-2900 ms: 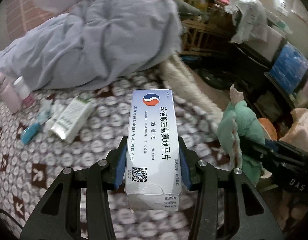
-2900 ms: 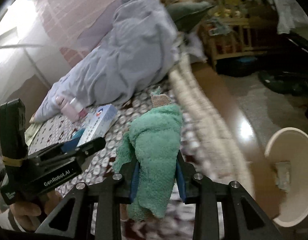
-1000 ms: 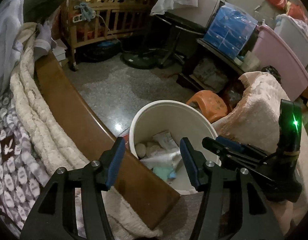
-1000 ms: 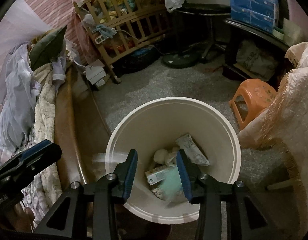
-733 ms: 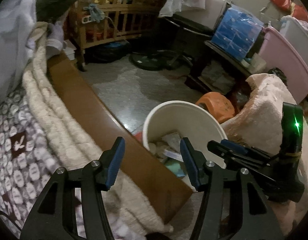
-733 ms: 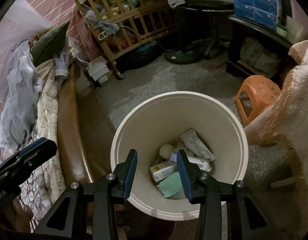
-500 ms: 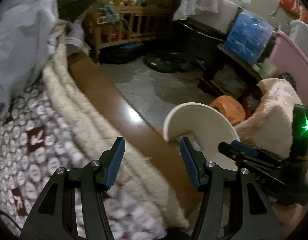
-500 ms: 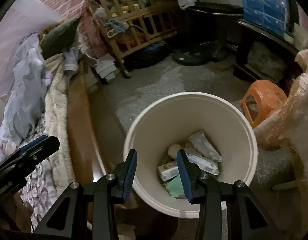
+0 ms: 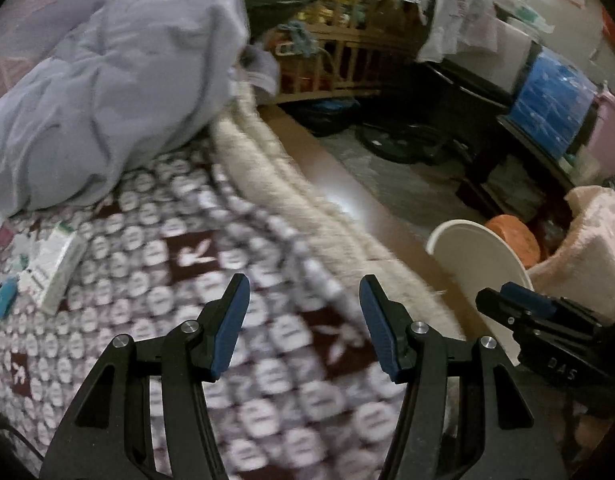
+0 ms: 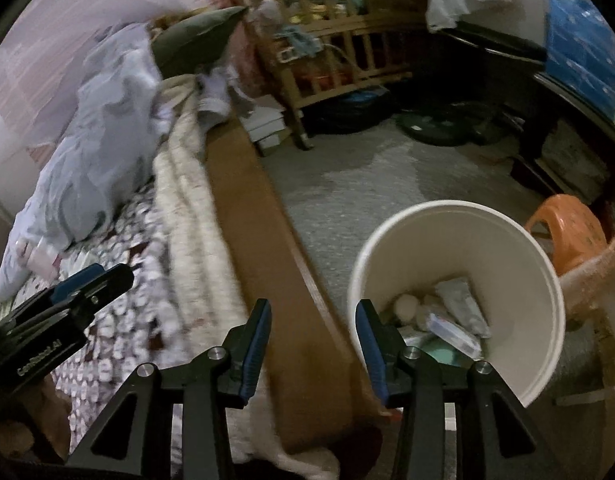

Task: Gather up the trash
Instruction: 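Return both tools to the remaining items on the bed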

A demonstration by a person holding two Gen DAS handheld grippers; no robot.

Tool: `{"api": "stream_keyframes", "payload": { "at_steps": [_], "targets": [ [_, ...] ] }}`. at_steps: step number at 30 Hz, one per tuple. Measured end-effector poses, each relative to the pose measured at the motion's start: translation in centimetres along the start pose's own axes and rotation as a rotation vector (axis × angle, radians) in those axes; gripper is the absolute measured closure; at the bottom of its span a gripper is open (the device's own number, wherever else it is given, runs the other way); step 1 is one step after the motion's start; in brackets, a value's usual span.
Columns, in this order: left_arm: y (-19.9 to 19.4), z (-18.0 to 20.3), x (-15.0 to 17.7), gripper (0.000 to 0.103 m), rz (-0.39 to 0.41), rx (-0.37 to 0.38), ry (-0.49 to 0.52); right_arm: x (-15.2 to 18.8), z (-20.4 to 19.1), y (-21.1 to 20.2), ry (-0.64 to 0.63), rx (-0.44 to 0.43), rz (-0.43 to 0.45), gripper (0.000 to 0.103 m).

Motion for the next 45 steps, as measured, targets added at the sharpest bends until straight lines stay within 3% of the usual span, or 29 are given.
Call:
{"api": "stream_keyframes", "payload": {
  "at_steps": [16,35,45],
  "targets": [
    [-2.4,-11.3,2.0,0.047,0.017,-0.137,-0.108,0.2,-10.4,2.4,-0.137,-0.093,-0.036,0.056],
    [-3.4,-31.0,9.2,0.047,-0.069,-0.351,-0.313,4.1,-23.7,9.3,-0.296,-0.218,-0.191,0.051],
    [-2.8,-38.9,10.3,0.047,-0.077,-0.351,-0.368,3.5,-32.2,14.7,-0.306,-0.295,-0.251,0.047]
  ]
}}
Point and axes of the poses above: each gripper's, at about its wrist camera, not at the fingertips, and y roughly the way its jaws point, z to its right, x to its underside, the point moved 9 cm from there along y, roughly the way its jaws point, and after that the axes turned 5 degrees about -x, right-handed, at the moved point
